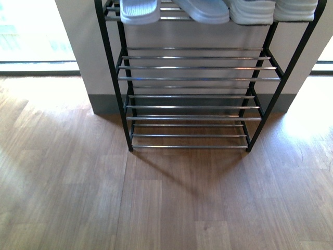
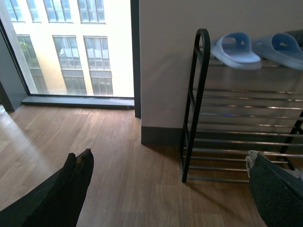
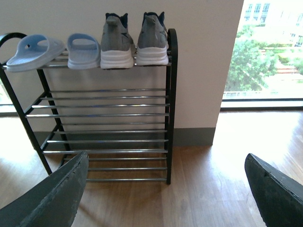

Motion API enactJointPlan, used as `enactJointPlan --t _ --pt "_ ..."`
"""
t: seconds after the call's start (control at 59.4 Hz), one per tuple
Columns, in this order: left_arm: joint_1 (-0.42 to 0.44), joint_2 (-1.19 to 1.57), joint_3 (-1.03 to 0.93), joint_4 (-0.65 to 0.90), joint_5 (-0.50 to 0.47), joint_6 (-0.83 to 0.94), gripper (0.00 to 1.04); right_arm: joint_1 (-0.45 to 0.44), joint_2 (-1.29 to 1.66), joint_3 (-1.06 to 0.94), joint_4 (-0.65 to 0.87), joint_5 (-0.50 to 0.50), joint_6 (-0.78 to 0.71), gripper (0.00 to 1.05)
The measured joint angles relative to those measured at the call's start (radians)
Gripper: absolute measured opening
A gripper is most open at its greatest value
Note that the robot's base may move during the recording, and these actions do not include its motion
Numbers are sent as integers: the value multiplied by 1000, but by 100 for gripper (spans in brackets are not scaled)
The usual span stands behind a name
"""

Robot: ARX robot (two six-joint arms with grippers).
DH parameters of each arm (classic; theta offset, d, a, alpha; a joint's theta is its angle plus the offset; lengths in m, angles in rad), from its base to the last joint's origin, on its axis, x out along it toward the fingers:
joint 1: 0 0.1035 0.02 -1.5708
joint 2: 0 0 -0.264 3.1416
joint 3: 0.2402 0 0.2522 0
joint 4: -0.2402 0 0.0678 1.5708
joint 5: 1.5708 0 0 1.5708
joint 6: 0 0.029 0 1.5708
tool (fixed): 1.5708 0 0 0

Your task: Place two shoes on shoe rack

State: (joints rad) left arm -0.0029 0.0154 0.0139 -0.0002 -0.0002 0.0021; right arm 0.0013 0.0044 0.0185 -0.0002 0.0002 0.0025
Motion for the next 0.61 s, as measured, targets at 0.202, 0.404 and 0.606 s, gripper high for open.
enactJointPlan --t 0.202,0.404,0.606 --pt "0 0 0 0 0 0 95 0 0 0 0 -1 0 96" --pt "0 0 0 0 0 0 95 0 0 0 0 -1 0 96" --pt "0 0 0 0 0 0 95 0 -1 0 0 -1 0 96"
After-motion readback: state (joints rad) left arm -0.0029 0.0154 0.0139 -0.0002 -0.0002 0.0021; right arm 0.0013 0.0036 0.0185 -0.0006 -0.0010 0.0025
